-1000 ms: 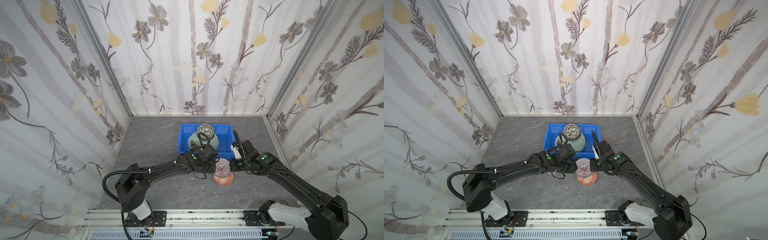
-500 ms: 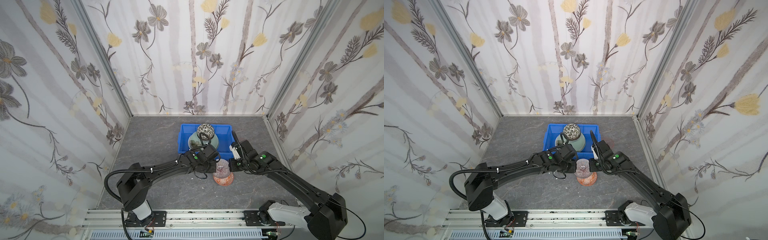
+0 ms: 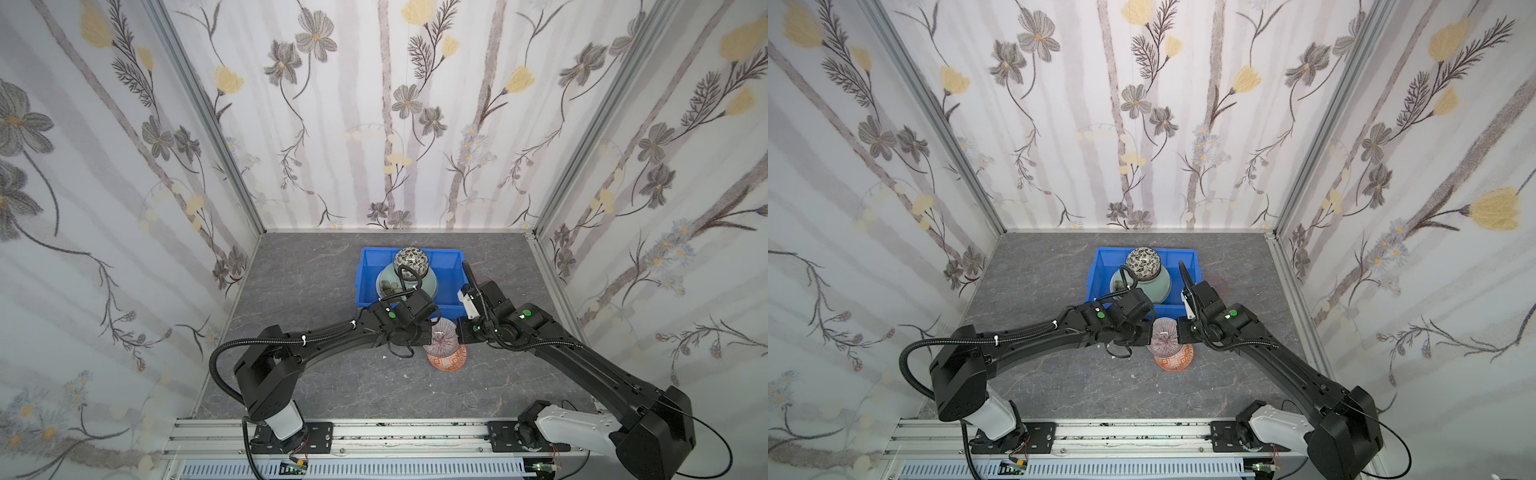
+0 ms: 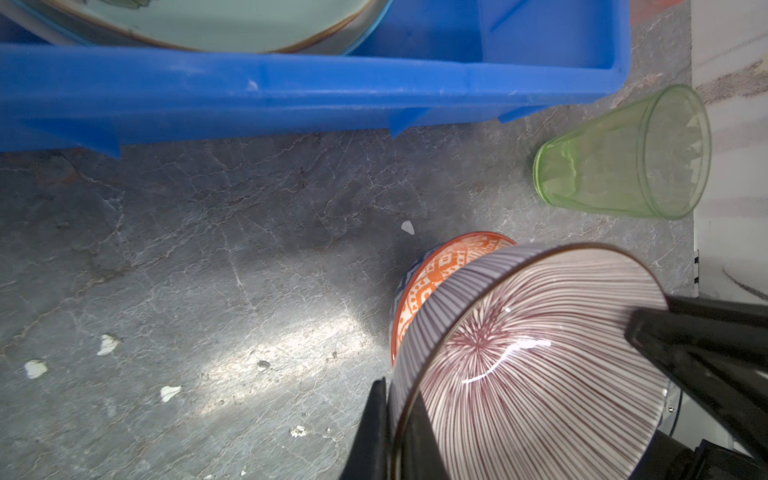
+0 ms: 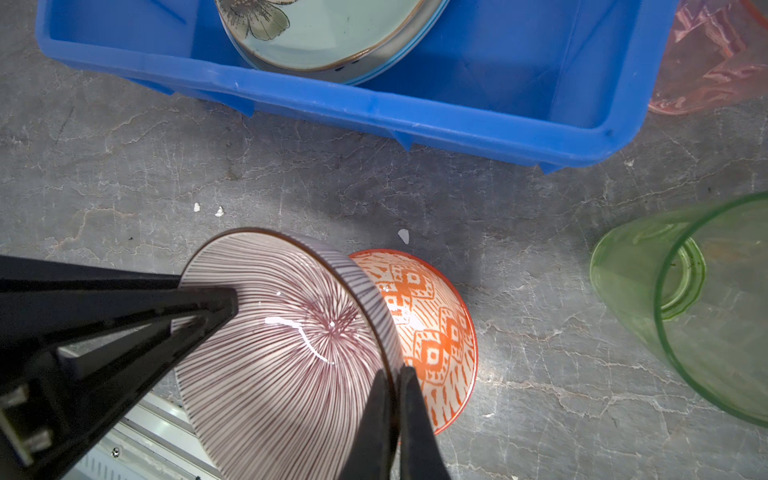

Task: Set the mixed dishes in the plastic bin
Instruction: 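Tilt the pink-striped bowl up with the right gripper while the left grips its rim, then carry the pink-striped bowl toward the bin with the left gripper while the right releases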

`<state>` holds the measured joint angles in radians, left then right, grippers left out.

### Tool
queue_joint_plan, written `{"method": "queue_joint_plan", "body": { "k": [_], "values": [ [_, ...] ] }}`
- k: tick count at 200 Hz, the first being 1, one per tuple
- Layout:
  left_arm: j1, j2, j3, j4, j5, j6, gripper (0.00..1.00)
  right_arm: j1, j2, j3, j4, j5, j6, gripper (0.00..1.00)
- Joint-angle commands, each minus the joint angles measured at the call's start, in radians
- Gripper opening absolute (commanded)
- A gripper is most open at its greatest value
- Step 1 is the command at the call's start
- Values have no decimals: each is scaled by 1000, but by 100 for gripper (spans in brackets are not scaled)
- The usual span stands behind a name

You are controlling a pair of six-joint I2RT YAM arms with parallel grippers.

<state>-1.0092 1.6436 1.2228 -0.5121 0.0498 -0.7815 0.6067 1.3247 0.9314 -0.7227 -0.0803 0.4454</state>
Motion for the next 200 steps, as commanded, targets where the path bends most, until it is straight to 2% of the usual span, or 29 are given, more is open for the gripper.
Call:
{"method": "queue_joint_plan", "body": {
  "k": [1,20,49,74,115,132,139,145,148,200],
  "values": [
    [0,2,9,20,4,16,0,0,-14,9,43,-15,14,13],
    [0,1,8,18,1,22,0,-1,-27,11,38,-6,20,27],
    [4,-1,10,18,-7,27,0,0,-52,17,33,5,28,44],
    [6,2,11,17,-4,31,0,0,-72,21,29,15,36,54],
    [24,-18,9,12,-7,45,0,1,-99,23,30,17,36,63],
    [39,-33,7,7,-5,52,0,-1,-119,20,30,26,40,70],
    [47,-42,7,4,-7,56,0,-1,-127,20,29,29,44,77],
    [53,-49,7,2,-7,58,0,0,-134,20,26,32,48,95],
    [56,-54,7,1,-8,60,0,1,-138,19,26,34,50,99],
    [145,-105,29,-32,-8,113,0,0,-214,3,28,56,61,100]
  ]
}}
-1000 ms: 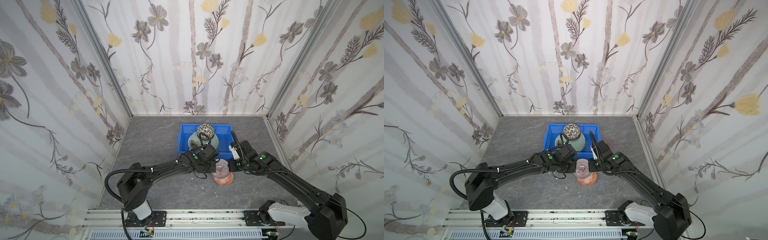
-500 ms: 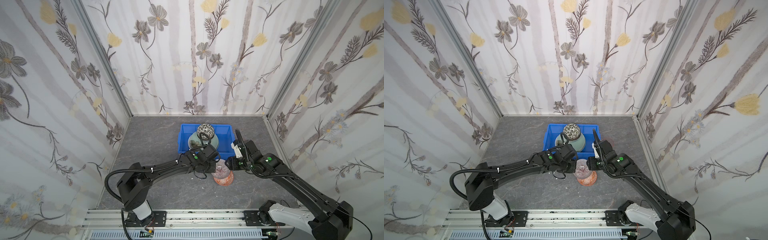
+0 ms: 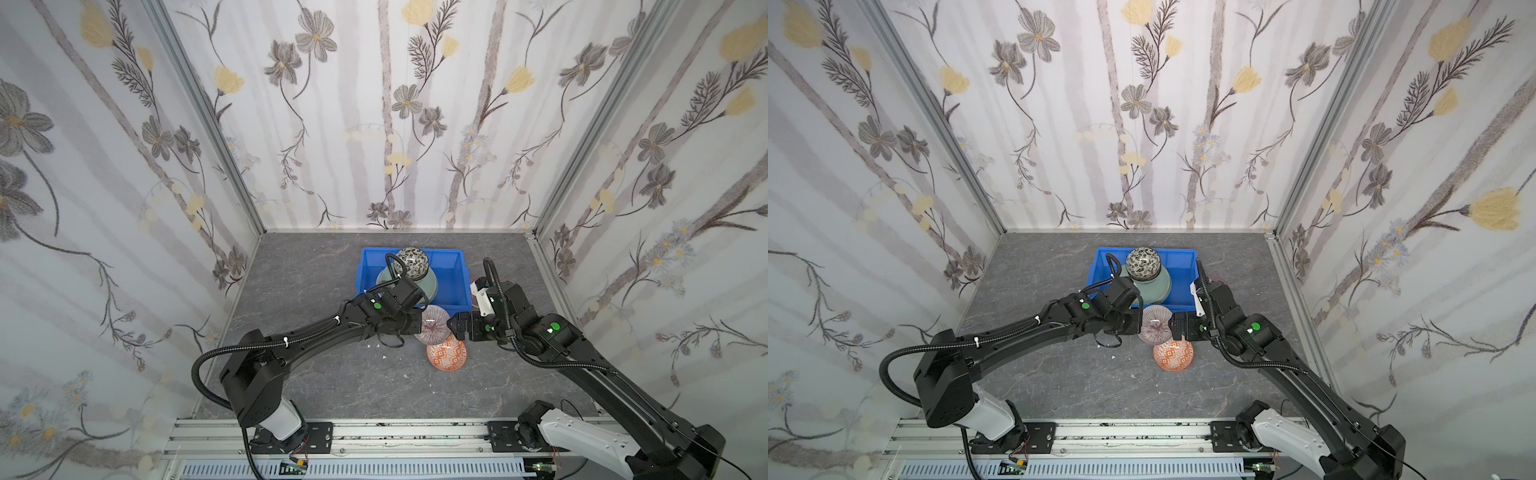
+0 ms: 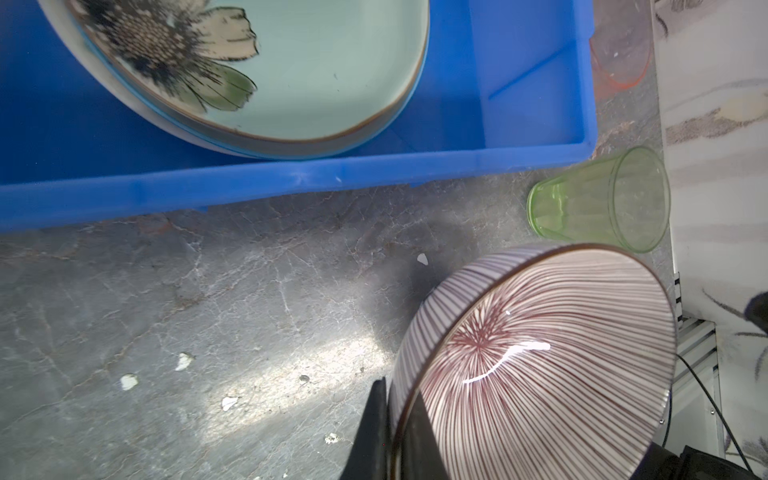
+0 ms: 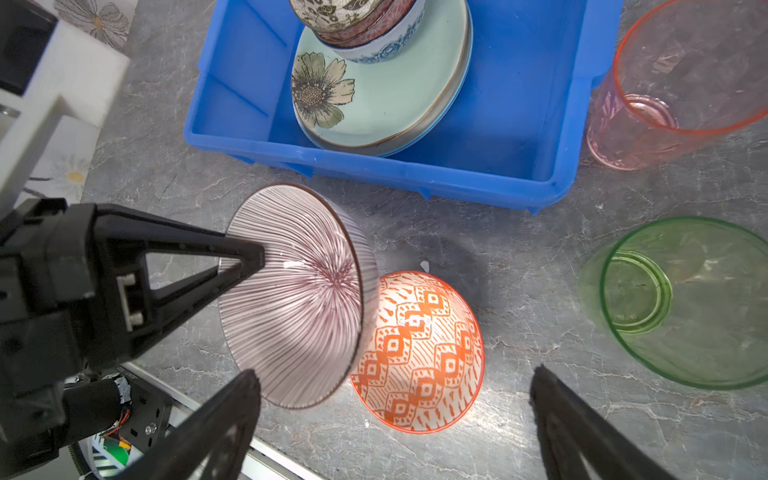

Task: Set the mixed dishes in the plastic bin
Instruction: 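Carry the pink-striped bowl toward the bin with the left gripper while the right releases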

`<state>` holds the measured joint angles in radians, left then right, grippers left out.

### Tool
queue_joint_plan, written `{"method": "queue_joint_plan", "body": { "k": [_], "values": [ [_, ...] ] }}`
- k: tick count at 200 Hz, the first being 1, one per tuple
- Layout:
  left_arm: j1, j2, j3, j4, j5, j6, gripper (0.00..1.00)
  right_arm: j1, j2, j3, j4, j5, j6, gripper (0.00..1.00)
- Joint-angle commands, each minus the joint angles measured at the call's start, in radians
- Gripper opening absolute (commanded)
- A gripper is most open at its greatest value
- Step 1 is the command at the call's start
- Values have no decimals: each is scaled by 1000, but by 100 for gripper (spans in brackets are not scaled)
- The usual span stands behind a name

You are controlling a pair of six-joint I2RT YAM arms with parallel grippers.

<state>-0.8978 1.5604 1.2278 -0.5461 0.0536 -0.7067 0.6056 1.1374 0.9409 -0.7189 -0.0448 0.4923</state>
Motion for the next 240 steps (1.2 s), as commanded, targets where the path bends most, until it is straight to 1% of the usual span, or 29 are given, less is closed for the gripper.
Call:
{"method": "queue_joint_plan", "body": {
  "k": [1,37,40,64,90,118,154,197,240],
  "values": [
    [37,-23,26,2,-12,39,0,1,-28,-7,26,20,14,100],
    [119,-27,59,-35,-13,94,0,-1,-80,-21,38,-4,16,100],
    [126,-27,88,-38,-12,101,0,0,-82,-23,38,-3,19,100],
    [187,-10,142,-56,-7,145,0,0,-106,-47,48,-13,32,100],
    [245,37,221,-77,-3,195,0,-1,-129,-71,80,-51,34,100],
    [296,108,312,-87,4,241,0,-1,-153,-91,96,-40,37,100],
    [330,229,430,-90,6,281,0,-5,-179,-127,106,-29,53,100],
    [353,375,582,-92,30,296,0,-6,-227,-162,105,-12,92,100],
    [369,467,658,-92,53,285,0,-9,-267,-180,92,5,113,100]
  ]
}}
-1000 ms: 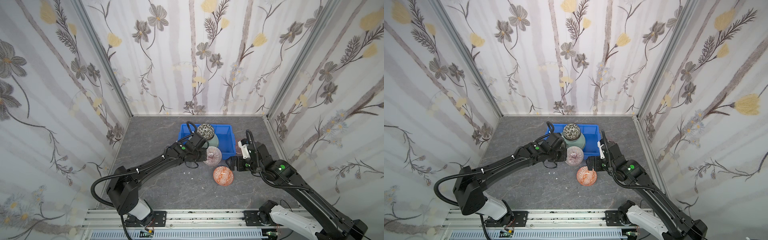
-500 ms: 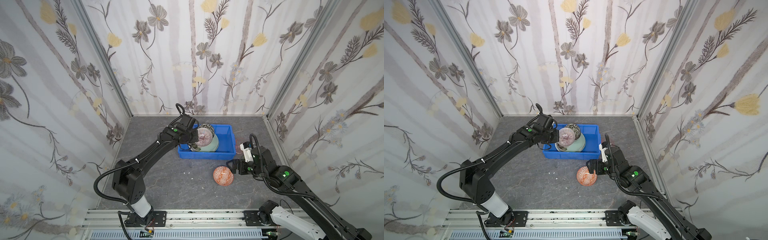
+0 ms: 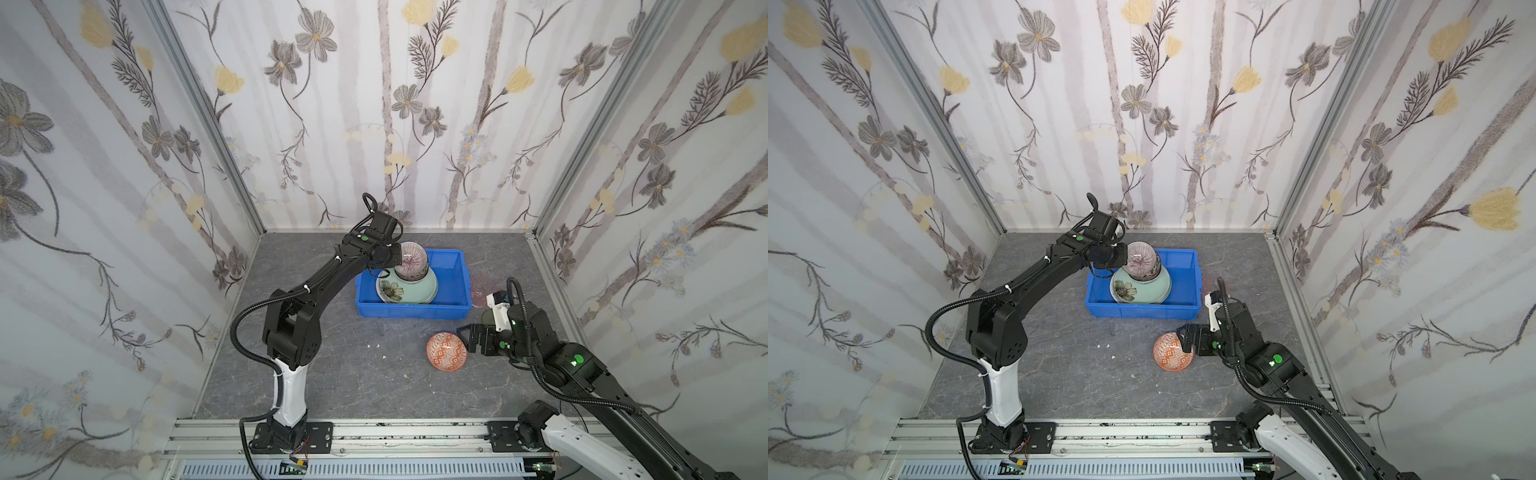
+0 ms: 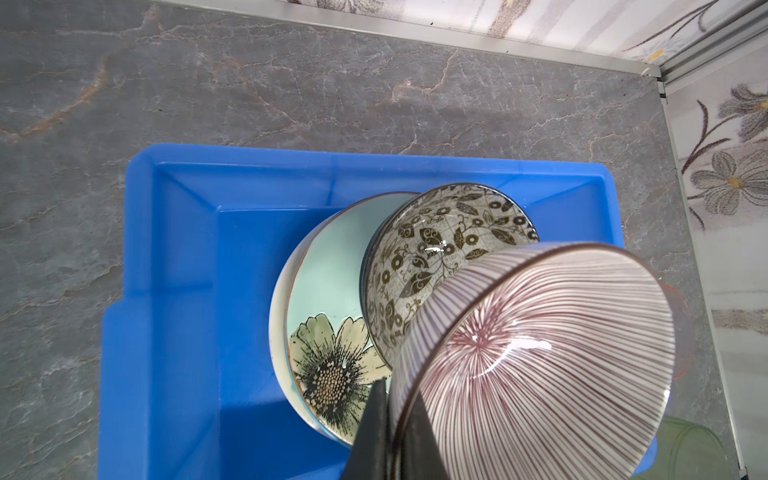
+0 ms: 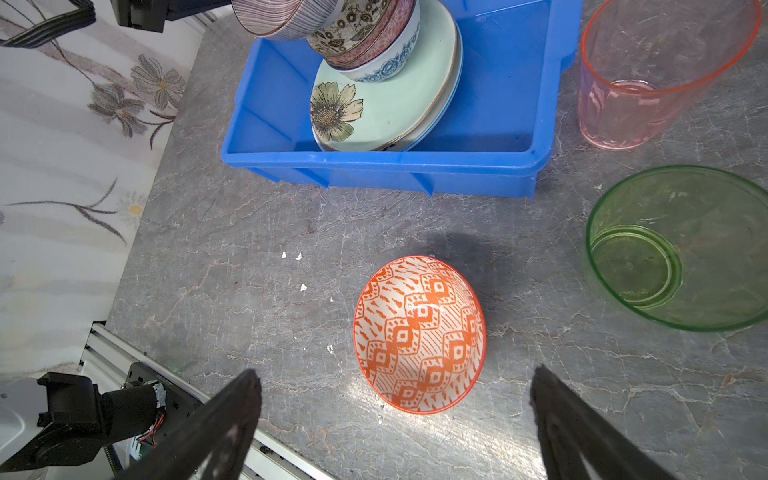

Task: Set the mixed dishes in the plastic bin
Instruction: 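Carry the pink-striped bowl toward the bin with the left gripper while the right releases, then lower the pink-striped bowl onto the leaf bowl in the bin with the left gripper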

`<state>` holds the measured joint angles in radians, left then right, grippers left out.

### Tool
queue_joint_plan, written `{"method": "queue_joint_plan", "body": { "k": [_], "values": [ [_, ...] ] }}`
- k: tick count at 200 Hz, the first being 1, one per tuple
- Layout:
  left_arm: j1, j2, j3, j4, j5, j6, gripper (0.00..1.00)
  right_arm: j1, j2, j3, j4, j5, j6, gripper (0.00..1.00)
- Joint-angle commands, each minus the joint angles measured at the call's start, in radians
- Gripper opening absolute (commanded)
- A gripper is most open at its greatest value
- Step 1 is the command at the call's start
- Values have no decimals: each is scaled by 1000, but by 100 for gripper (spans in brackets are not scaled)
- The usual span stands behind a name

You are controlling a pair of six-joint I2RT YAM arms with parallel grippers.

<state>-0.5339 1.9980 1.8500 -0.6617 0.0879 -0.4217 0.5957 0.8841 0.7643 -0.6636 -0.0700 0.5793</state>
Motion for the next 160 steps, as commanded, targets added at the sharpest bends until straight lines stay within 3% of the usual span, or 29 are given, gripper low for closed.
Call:
{"method": "queue_joint_plan", "body": {
  "k": [1,160],
  "values": [
    [5,31,36,23,19,0,0,1,-14,-3,37,30,27,100],
    [7,147,110,17,19,-29,0,-10,-58,-76,26,32,36,100]
  ]
}}
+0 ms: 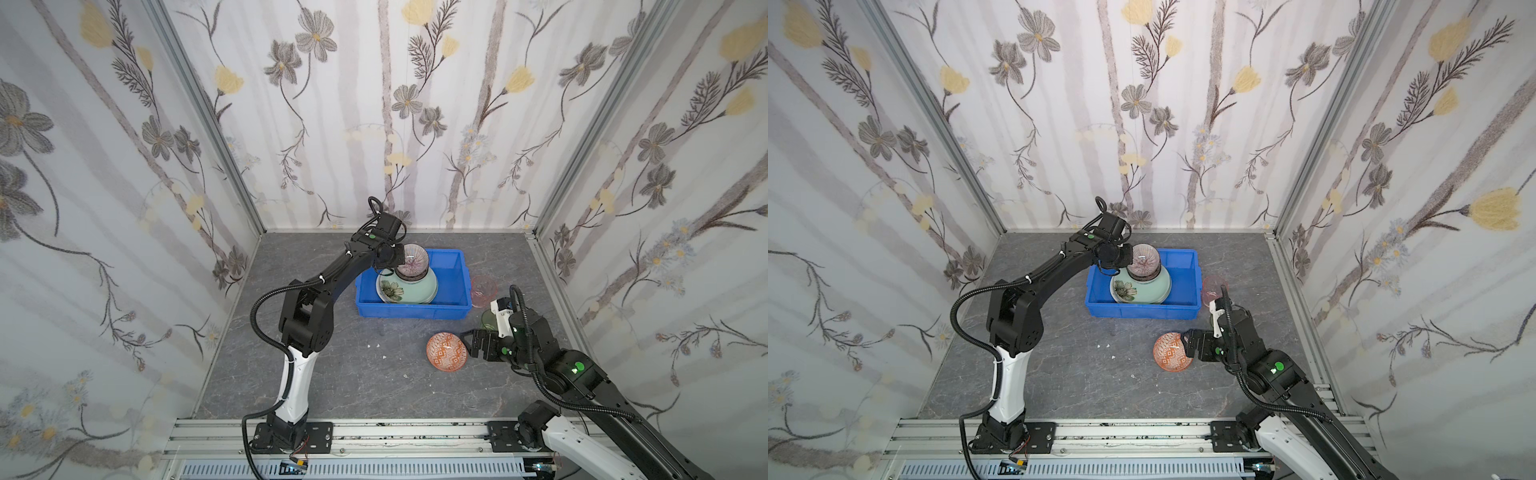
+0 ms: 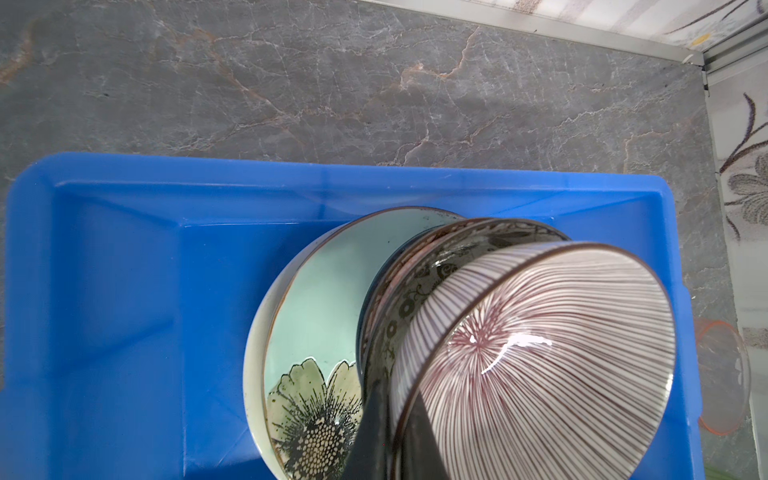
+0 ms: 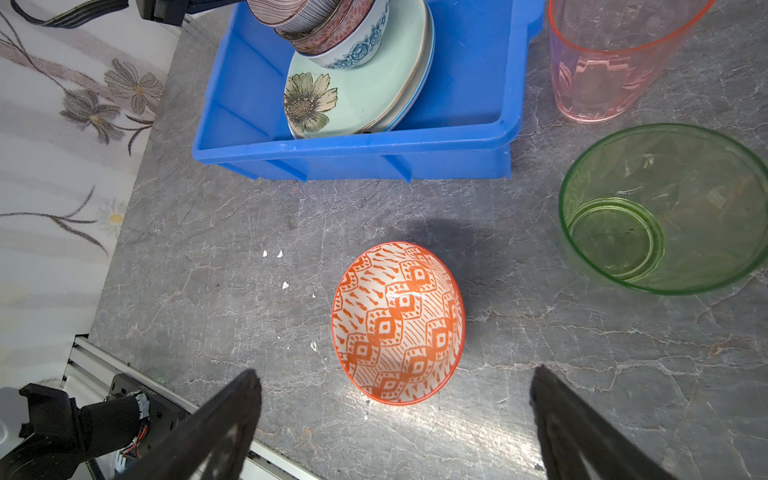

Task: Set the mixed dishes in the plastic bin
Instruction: 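Lower the pink-striped bowl onto the leaf bowl in the bin with the left gripper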

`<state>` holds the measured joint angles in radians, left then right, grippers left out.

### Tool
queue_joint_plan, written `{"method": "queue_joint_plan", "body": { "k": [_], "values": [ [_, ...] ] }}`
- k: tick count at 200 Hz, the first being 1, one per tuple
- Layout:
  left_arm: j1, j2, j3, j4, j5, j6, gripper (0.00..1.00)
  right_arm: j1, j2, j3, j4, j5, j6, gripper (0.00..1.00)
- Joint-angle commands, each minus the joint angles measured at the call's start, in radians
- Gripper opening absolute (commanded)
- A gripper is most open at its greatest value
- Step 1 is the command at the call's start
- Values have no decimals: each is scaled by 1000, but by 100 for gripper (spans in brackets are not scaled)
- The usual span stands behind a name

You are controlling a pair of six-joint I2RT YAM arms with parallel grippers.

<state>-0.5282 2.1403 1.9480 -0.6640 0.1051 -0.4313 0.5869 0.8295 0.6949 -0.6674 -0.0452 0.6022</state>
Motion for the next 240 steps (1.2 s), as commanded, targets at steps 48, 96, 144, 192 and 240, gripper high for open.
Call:
{"method": "queue_joint_plan", "body": {
  "k": [48,96,144,192,240],
  "values": [
    [-1,18,15,18,14,-23,3,-3,-9,-12,29,8,13,100],
    [-1,23,22,17,27,-26,14,-4,-20,-18,30,6,15,100],
    [0,20,28,17,34,-25,24,-6,-18,-18,28,4,14,100],
    [1,11,25,15,54,-27,33,-7,-13,-13,30,3,11,100],
    [2,-8,17,10,34,-22,39,-7,-9,-10,31,3,9,100]
  ]
}}
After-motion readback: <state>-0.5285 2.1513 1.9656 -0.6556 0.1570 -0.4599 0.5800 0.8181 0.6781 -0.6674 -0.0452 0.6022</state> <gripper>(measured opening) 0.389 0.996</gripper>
